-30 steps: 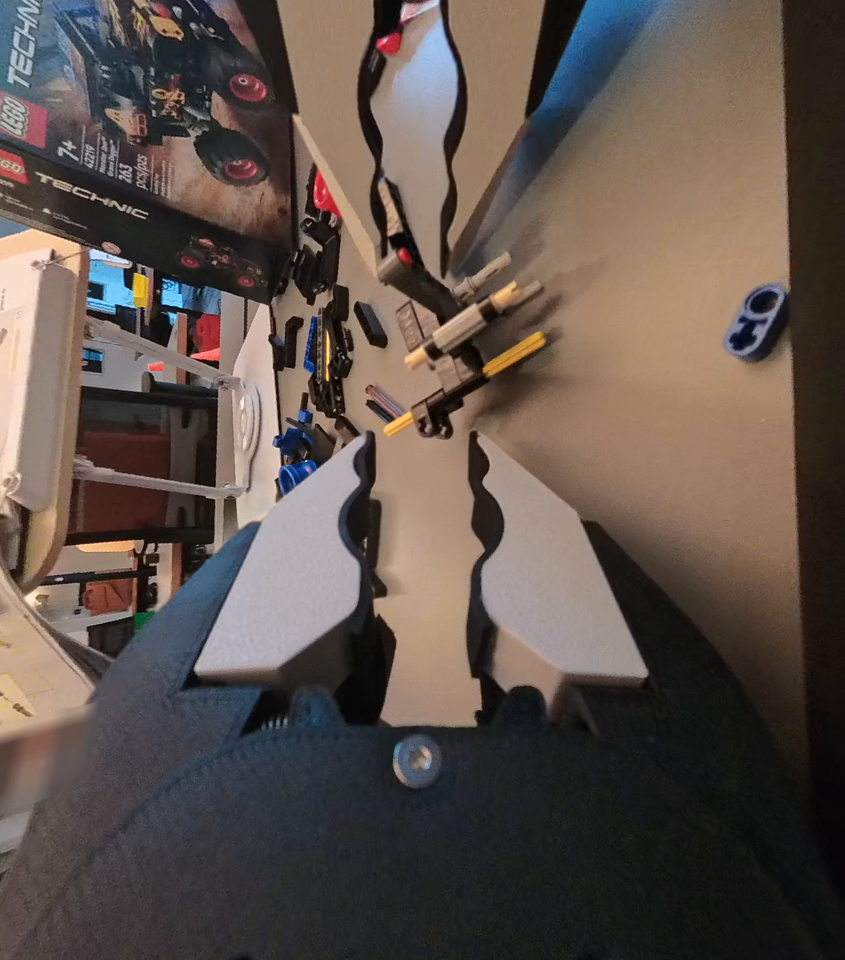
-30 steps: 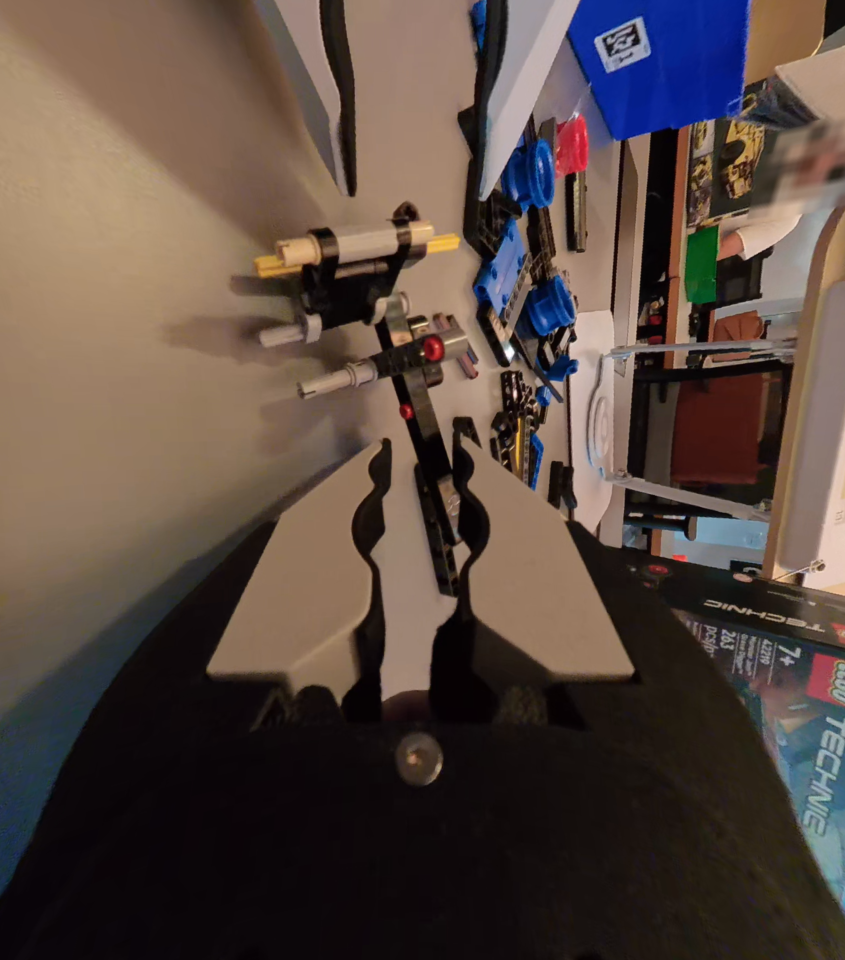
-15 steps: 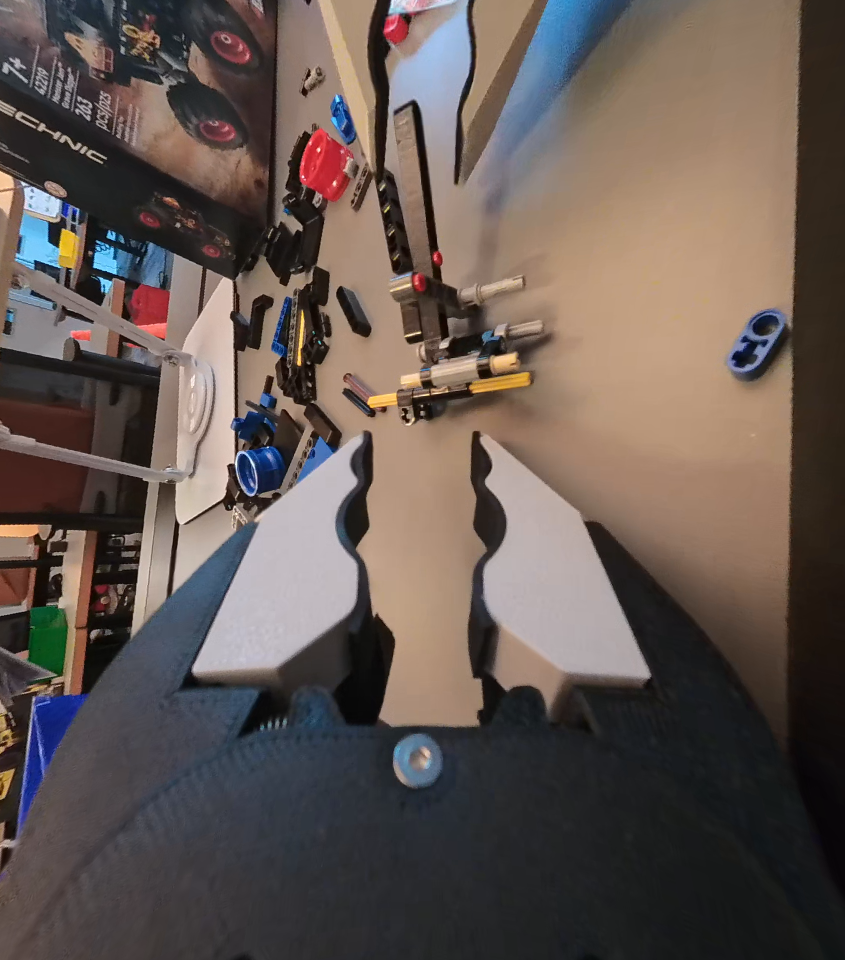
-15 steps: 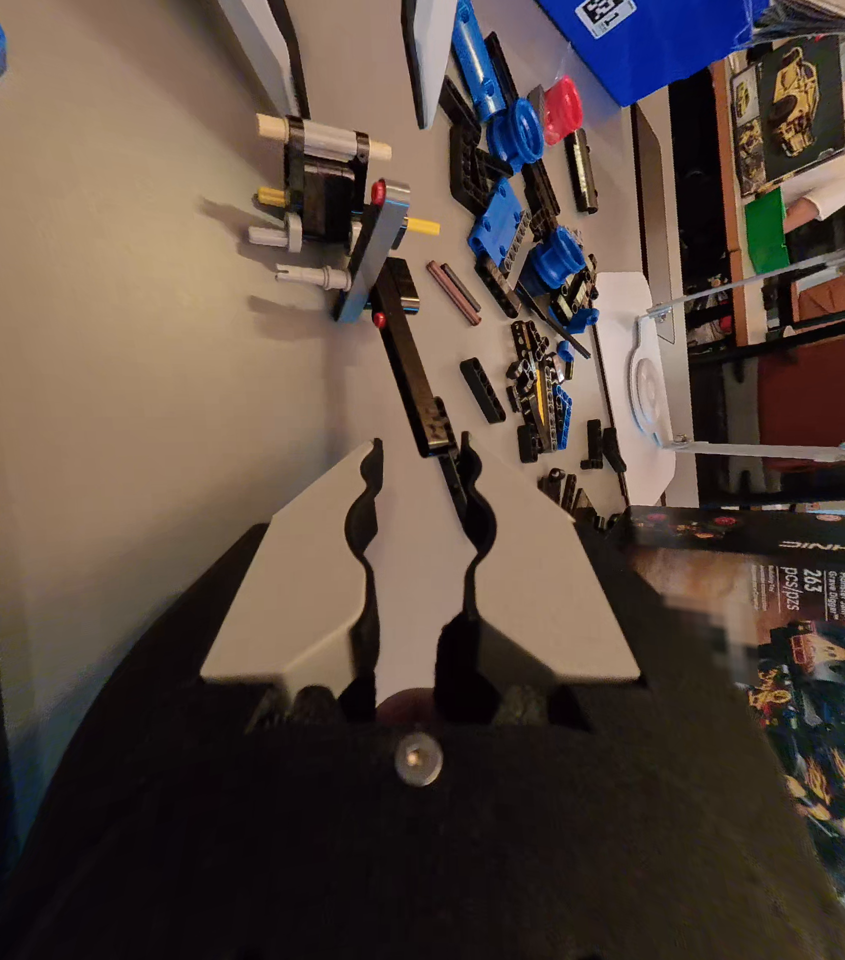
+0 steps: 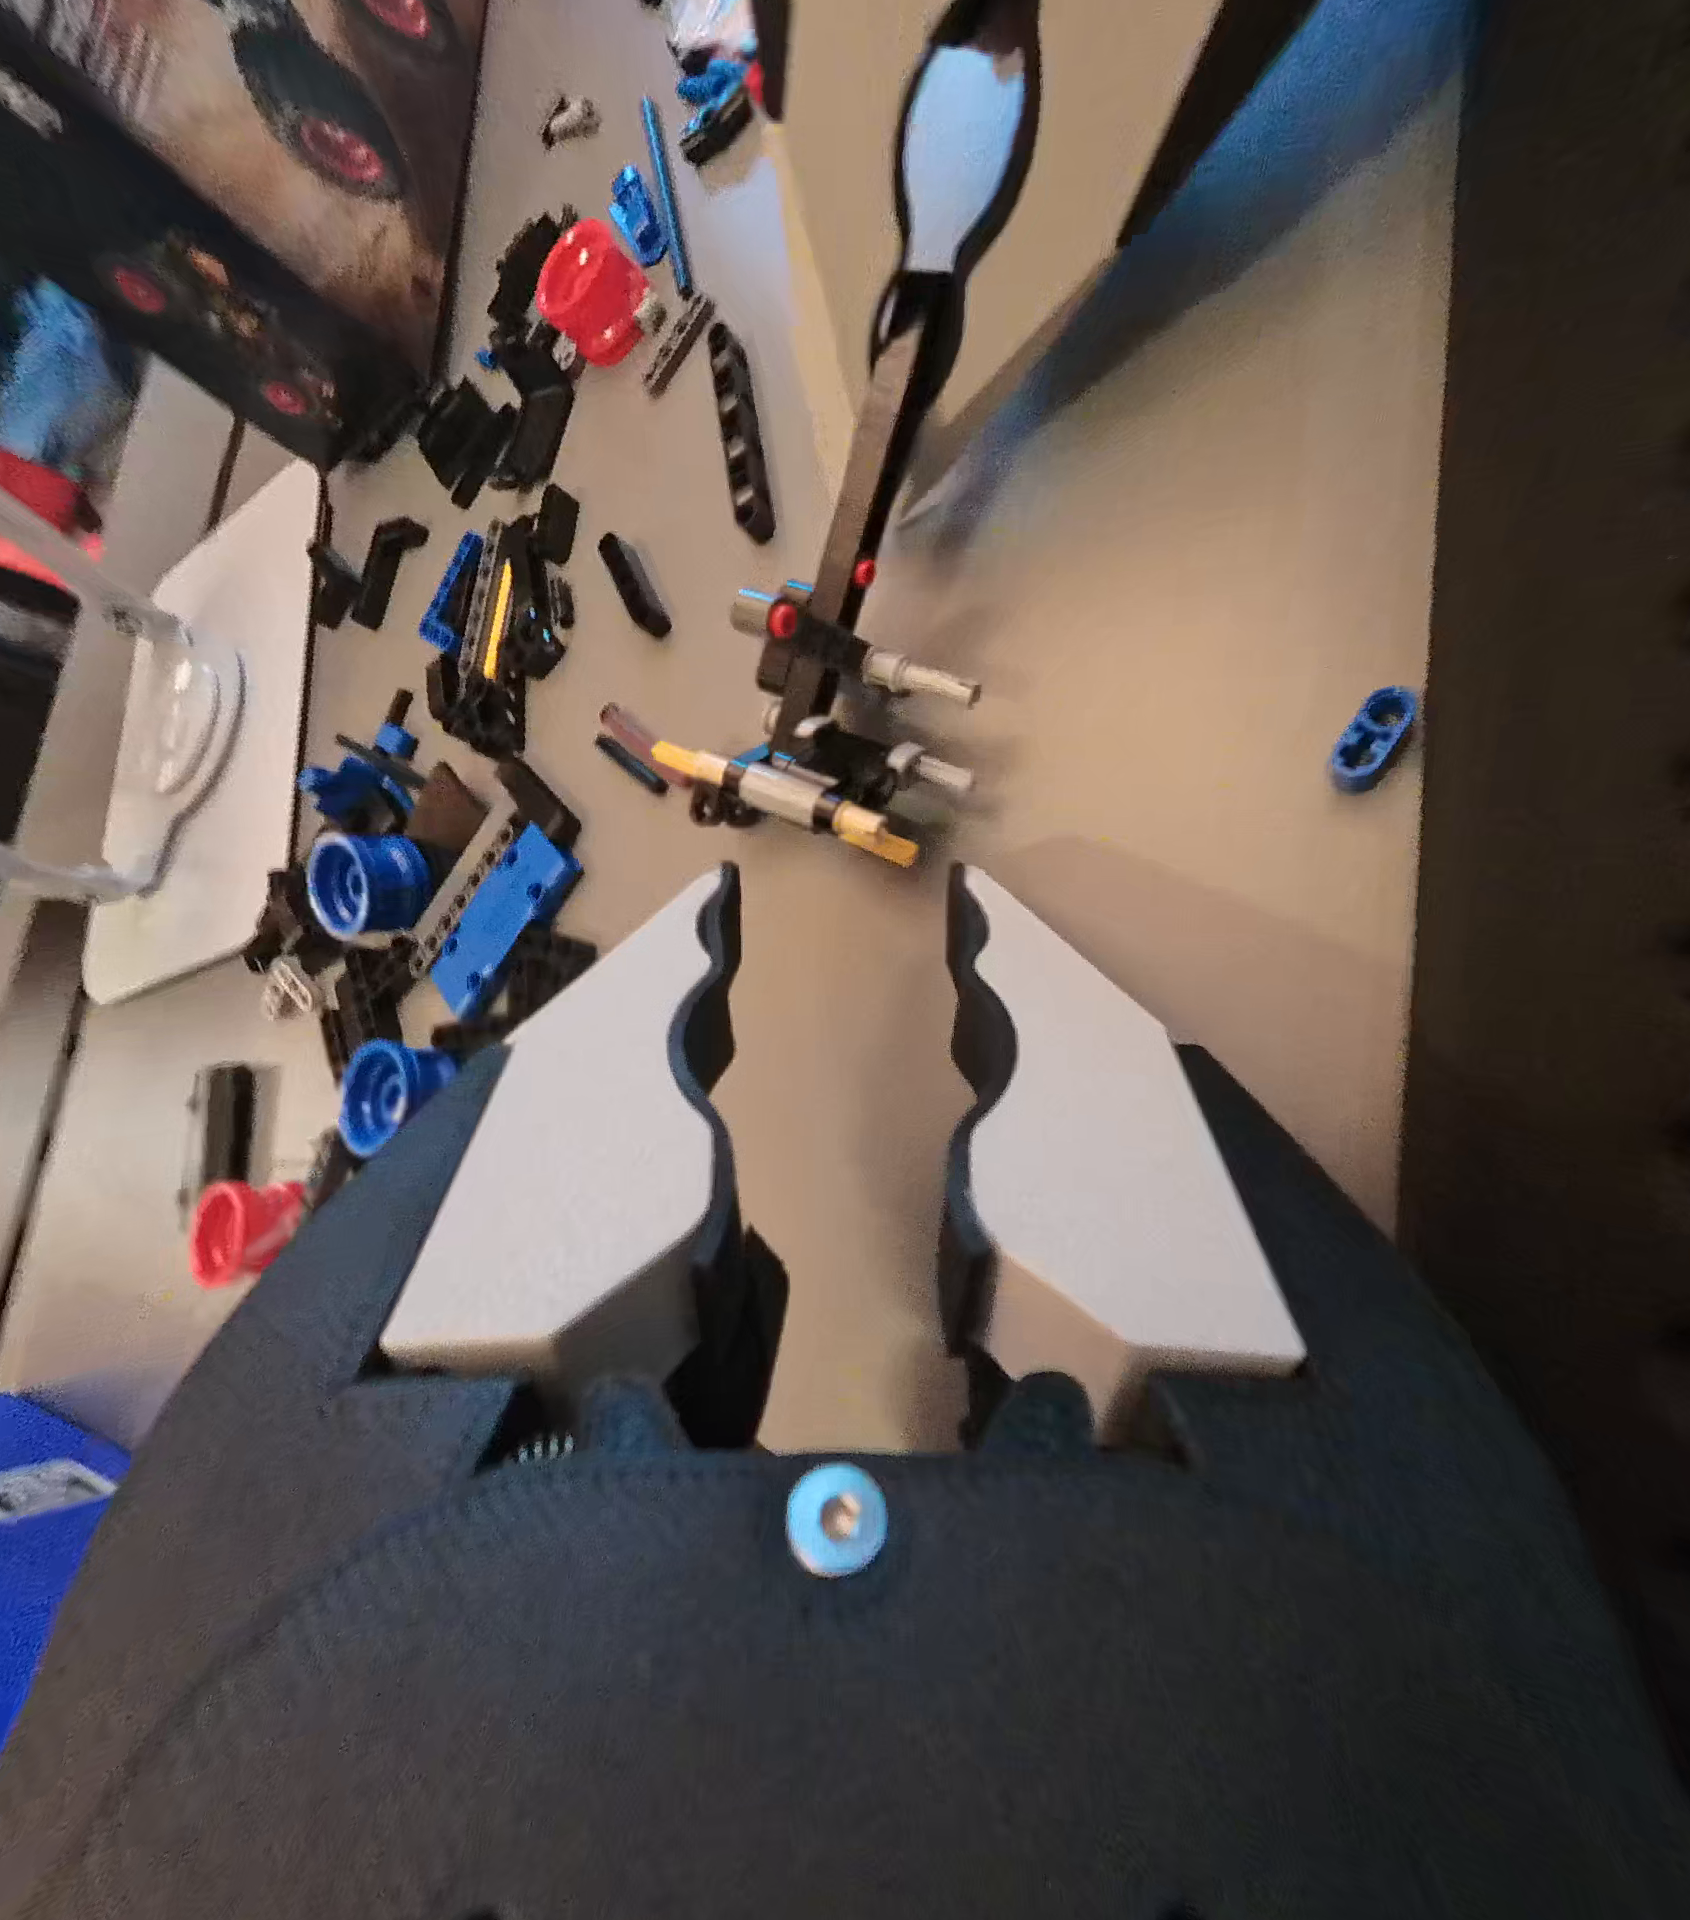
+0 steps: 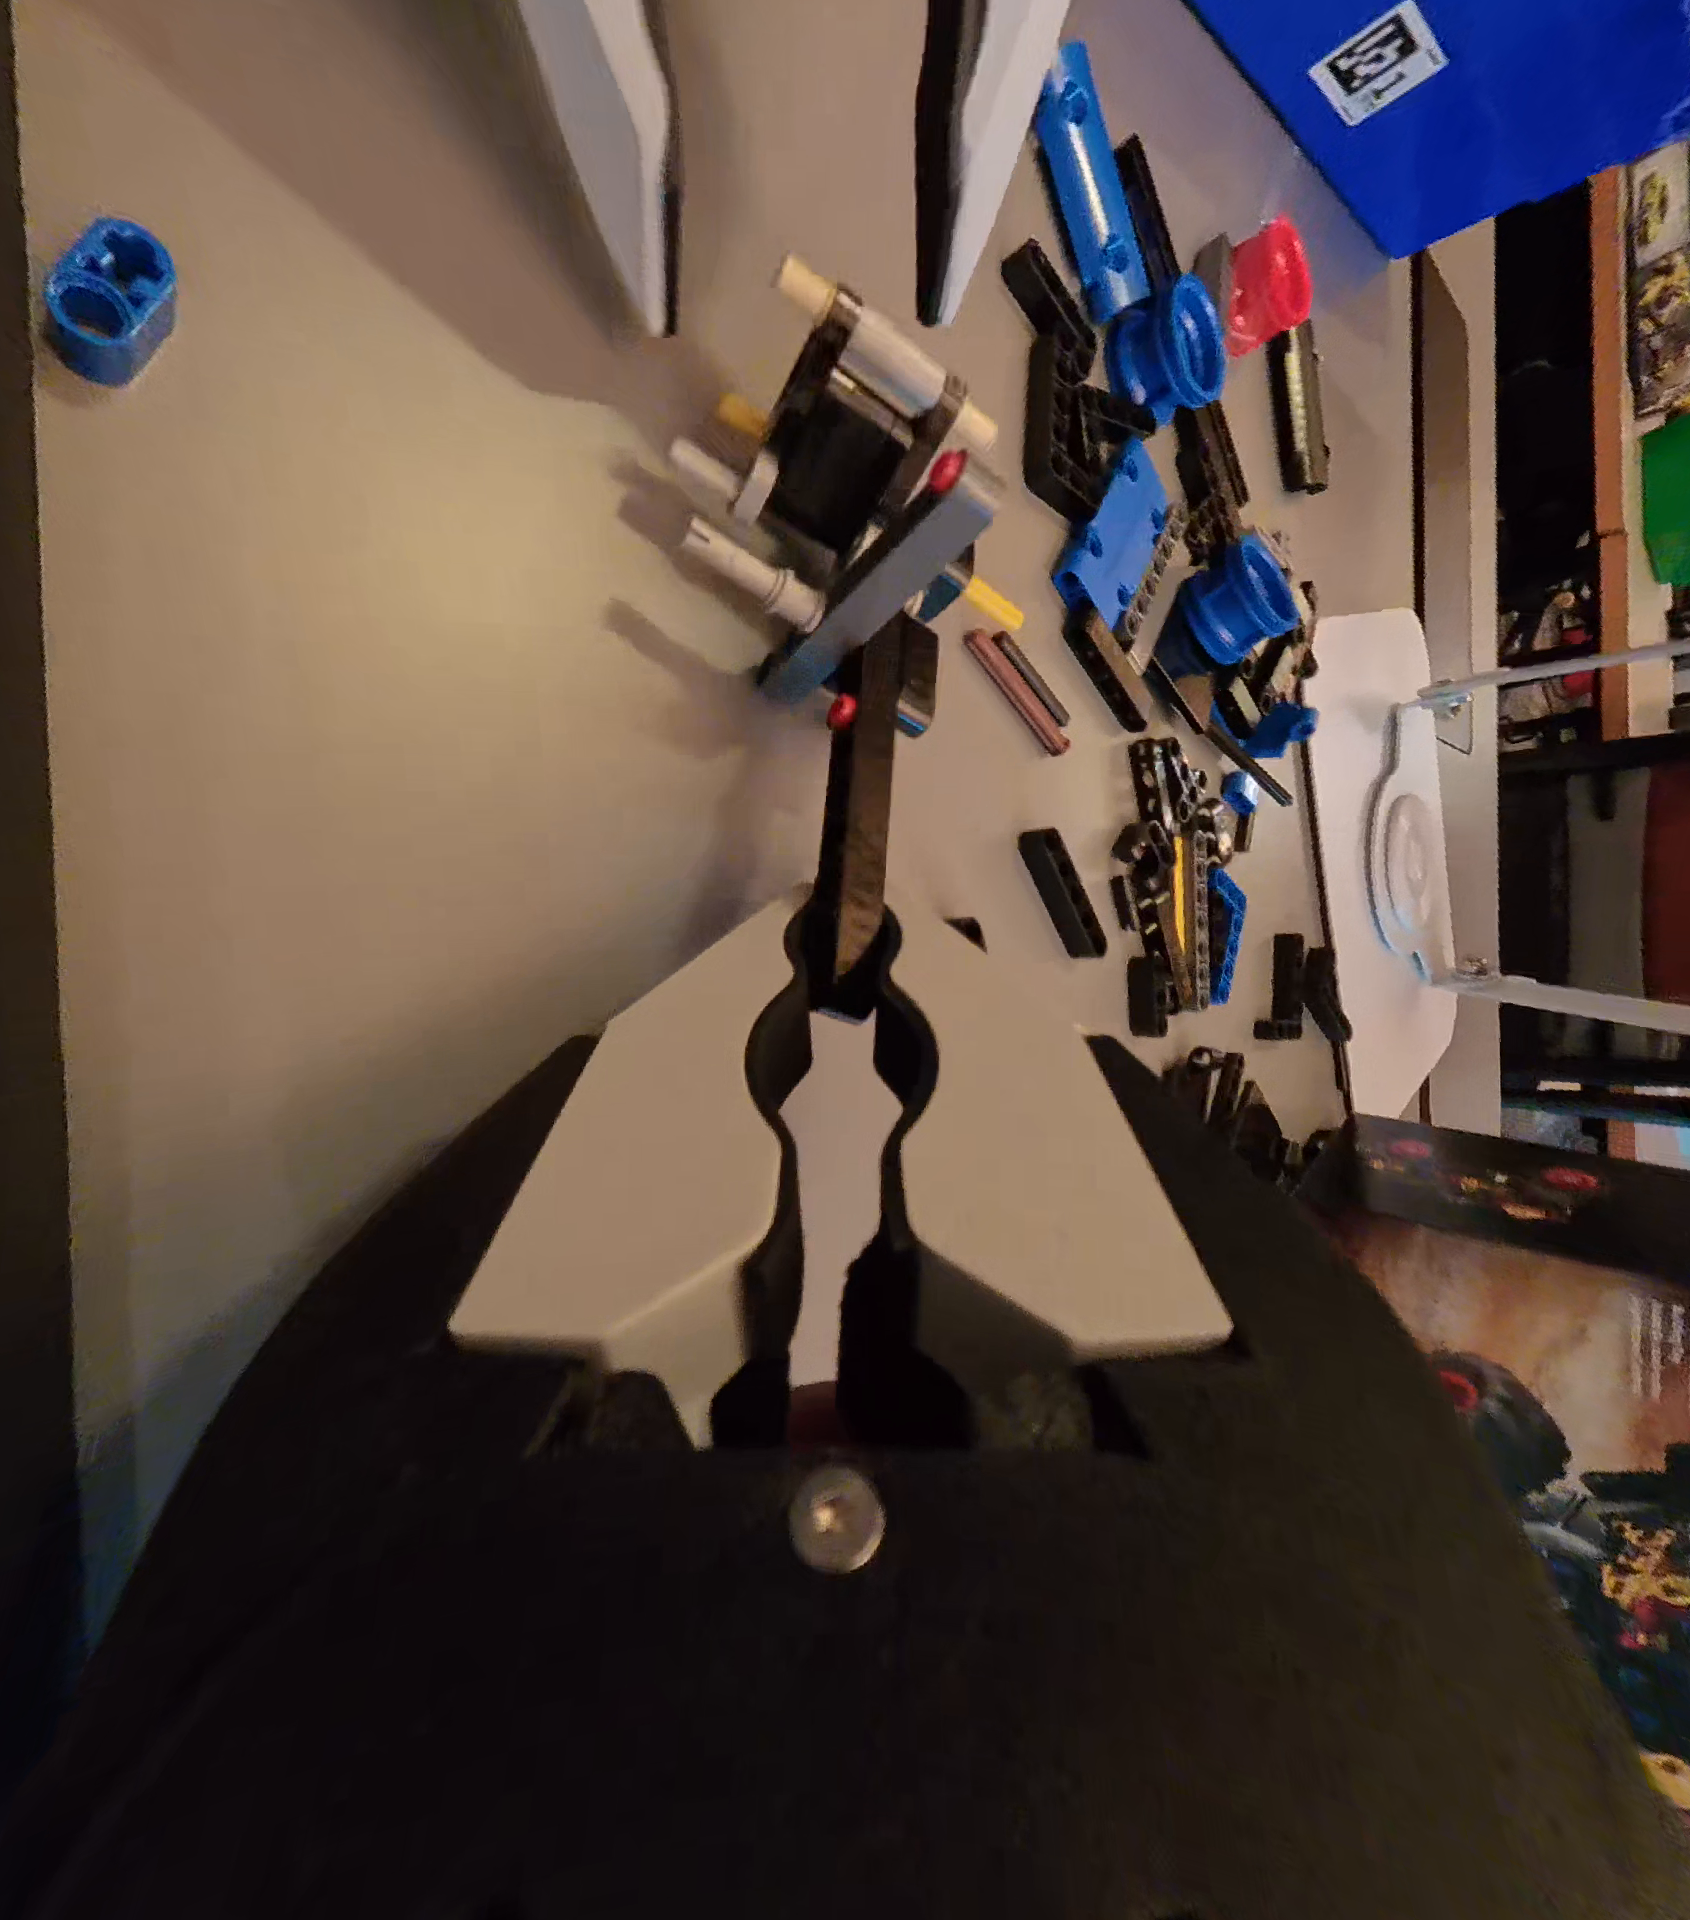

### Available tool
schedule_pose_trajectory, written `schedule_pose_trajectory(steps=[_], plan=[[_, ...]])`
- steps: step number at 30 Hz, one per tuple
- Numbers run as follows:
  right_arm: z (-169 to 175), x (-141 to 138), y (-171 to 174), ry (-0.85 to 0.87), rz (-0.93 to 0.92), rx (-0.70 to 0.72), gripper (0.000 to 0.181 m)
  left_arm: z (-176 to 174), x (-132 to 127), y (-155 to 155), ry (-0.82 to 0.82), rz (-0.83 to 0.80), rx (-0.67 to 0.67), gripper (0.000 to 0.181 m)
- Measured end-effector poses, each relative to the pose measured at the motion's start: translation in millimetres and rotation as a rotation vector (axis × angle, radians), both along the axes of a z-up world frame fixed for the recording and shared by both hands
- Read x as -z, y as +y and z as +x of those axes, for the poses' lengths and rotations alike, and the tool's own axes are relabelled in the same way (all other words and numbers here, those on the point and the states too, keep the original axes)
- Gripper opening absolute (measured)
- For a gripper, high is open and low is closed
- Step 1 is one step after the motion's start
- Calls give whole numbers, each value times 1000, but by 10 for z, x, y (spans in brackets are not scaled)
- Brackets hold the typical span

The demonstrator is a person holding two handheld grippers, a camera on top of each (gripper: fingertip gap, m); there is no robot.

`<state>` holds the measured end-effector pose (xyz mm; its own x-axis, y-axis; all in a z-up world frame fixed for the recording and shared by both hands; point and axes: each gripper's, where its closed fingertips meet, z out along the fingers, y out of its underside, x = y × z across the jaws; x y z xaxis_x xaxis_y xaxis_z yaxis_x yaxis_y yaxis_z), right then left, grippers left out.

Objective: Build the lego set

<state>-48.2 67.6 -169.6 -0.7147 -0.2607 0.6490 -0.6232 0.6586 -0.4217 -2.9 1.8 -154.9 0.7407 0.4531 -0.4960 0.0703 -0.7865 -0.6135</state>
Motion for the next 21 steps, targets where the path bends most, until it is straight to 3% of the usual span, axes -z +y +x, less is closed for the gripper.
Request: schedule_pose_trajectory(steps=[2,7,10,14,21], plan=[[9,16,-62,-8,9,9,2,12,-111,-66,-23,88,-47,36],[119,-3,-228,-9,2,-28,6,-63,-419,-196,99,189,-114,38],[123,-59,-223,-46,-19,-27,23,-96,-474,-206,127,208,-121,40],[41,-185,-84,-55,-52,3,33,-154,-548,-232,188,196,-143,45],[-288,-593,313,-52,-166,142,33,-184,-708,-112,223,203,-120,44]])
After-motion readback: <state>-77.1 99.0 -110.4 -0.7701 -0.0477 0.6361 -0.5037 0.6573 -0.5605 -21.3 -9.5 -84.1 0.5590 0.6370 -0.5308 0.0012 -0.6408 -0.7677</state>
